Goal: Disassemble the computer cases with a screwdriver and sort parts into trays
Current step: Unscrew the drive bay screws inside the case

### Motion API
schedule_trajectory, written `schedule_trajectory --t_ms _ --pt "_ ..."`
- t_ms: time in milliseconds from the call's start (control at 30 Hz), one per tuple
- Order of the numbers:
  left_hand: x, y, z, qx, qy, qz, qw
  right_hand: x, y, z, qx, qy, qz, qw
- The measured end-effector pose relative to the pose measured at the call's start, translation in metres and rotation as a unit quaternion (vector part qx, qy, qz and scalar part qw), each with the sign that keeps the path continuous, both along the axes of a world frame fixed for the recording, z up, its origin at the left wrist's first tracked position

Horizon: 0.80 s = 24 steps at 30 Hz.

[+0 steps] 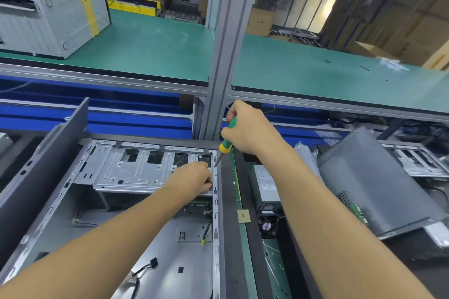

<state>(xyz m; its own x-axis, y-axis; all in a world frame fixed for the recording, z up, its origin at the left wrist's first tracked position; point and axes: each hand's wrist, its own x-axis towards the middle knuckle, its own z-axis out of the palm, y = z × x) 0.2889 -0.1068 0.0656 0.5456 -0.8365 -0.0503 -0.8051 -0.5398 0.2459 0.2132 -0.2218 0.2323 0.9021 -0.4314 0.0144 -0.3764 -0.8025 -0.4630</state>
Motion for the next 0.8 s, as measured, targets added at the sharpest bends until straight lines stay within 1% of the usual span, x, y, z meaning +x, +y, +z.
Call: schedule_trajectory --t_ms 200,400,600,667,800 --pt "-0.004 -0.004 0.002 0.012 0.006 -0.007 1.0 -0.003 -0.003 -0.005 0.012 -0.004 -0.011 1.0" --pt "-0.003 -0.003 0.003 -0.006 0.06 0.022 0.998 -0.005 -0.004 -0.006 0.018 -0.008 -0.016 1.0" --pt "0.009 0.007 0.004 -0.049 0.075 -0.039 0.995 -0.006 -0.005 -0.006 0.019 -0.002 -0.02 1.0" --pt "0.011 0.009 0.007 -0.049 0.075 -0.054 0.995 -0.006 -0.005 -0.007 0.019 -0.001 -0.02 1.0" --pt "0.008 0.005 0.013 -0.033 0.084 -0.045 0.995 -0.004 -0.004 -0.009 0.026 -0.009 -0.017 0.999"
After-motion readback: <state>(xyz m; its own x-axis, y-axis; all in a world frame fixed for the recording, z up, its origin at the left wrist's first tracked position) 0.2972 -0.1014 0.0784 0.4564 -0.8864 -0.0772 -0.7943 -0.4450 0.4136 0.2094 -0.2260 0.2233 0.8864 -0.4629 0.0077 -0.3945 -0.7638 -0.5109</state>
